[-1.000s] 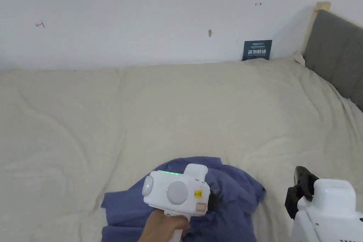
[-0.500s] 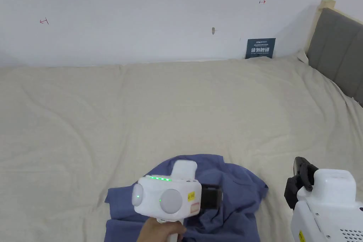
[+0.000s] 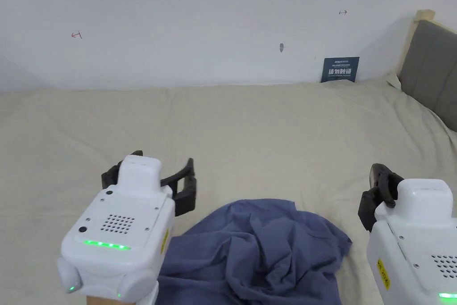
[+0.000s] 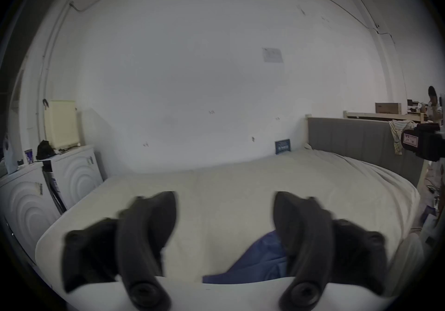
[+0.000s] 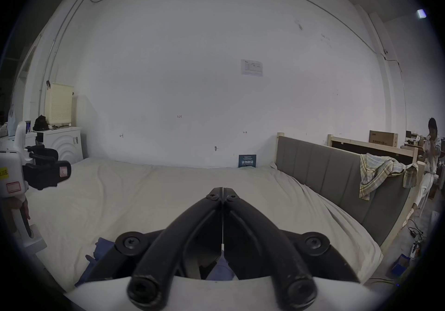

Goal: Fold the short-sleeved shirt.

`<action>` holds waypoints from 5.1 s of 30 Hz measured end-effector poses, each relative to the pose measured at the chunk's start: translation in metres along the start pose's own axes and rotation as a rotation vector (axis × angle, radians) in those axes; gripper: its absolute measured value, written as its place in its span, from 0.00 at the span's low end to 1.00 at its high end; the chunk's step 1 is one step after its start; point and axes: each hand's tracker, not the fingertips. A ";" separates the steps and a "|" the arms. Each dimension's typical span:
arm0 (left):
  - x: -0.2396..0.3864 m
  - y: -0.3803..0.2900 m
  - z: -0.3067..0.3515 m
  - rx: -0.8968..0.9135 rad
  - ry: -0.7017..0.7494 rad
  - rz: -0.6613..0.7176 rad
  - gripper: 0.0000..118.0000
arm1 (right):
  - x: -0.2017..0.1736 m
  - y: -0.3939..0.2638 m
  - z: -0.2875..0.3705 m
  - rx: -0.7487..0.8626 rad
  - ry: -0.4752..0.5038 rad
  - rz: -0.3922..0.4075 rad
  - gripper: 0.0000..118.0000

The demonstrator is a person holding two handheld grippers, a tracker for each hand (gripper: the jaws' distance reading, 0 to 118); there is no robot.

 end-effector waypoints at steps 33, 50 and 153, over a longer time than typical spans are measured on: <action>-0.011 -0.209 -0.003 -1.045 0.020 0.372 0.77 | -0.011 -0.045 -0.014 -0.134 0.061 0.008 0.00; -0.008 -0.159 0.007 -0.823 -0.081 0.402 0.03 | 0.022 -0.105 -0.129 -0.557 0.042 -0.023 0.79; -0.165 -0.142 0.014 -0.760 0.167 0.482 0.82 | 0.008 -0.116 -0.049 -0.636 0.030 -0.106 0.78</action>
